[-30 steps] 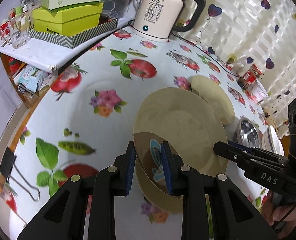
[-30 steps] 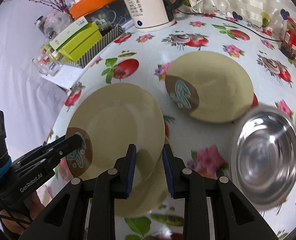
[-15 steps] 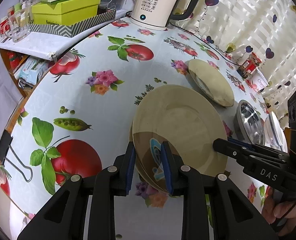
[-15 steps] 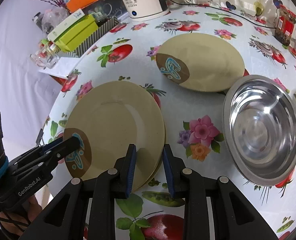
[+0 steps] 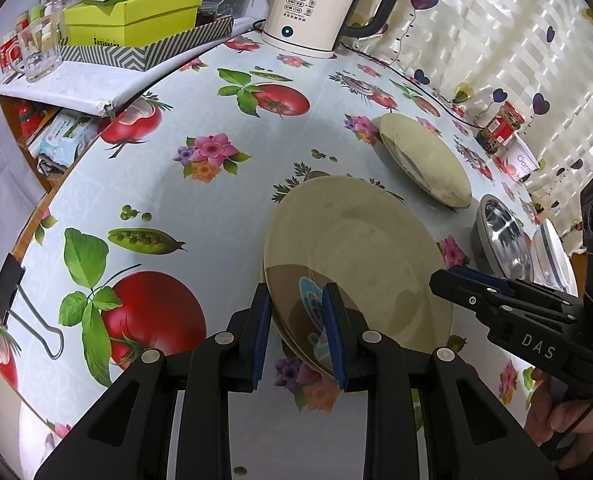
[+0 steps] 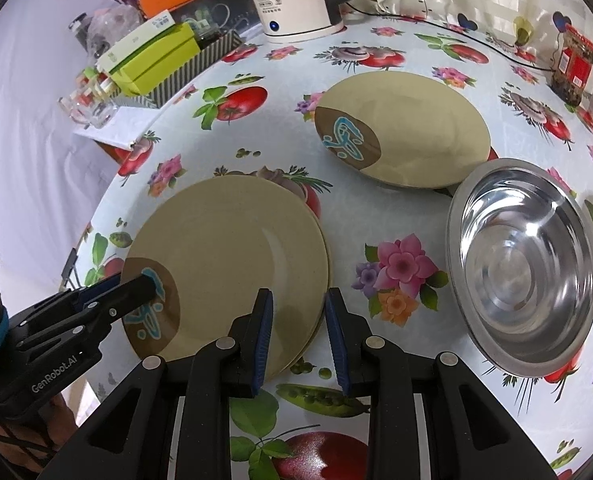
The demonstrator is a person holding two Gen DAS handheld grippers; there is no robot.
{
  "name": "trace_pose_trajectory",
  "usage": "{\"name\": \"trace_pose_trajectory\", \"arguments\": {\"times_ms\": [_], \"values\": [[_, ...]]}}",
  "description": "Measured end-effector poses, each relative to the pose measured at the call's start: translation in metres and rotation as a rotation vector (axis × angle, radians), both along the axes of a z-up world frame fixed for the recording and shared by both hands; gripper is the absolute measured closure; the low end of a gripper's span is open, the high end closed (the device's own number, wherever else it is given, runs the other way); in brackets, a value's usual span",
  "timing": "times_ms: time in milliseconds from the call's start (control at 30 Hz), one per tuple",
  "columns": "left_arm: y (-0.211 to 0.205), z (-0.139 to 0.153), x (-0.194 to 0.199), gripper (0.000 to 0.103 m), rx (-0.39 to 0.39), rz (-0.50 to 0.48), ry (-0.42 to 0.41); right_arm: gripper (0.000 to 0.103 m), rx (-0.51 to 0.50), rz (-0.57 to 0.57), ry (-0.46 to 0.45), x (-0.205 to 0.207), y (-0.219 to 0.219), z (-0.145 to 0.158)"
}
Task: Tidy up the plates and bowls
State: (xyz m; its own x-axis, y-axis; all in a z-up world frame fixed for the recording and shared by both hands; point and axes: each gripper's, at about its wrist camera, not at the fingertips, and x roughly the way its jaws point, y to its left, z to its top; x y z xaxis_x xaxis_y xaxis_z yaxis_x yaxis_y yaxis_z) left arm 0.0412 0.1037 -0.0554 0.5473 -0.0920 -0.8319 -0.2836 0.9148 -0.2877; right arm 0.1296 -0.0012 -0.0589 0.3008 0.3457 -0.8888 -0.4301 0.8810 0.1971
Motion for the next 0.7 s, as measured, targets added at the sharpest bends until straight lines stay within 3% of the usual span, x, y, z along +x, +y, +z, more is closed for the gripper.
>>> {"name": "trace_pose_trajectory", "arguments": {"times_ms": [500,700], "values": [[0.0064,0.0078,0.0024,0.076,0.004,0.021,-0.035,0.076,0.007,-0.007,-0.031,-0.0009,-0.0031,0.0051],[0.0038,0.0073,0.0022,0.076,0.006,0.016,-0.037,0.084,0.001,-0.002,-0.026,-0.0010,-0.0023,0.0019]]}}
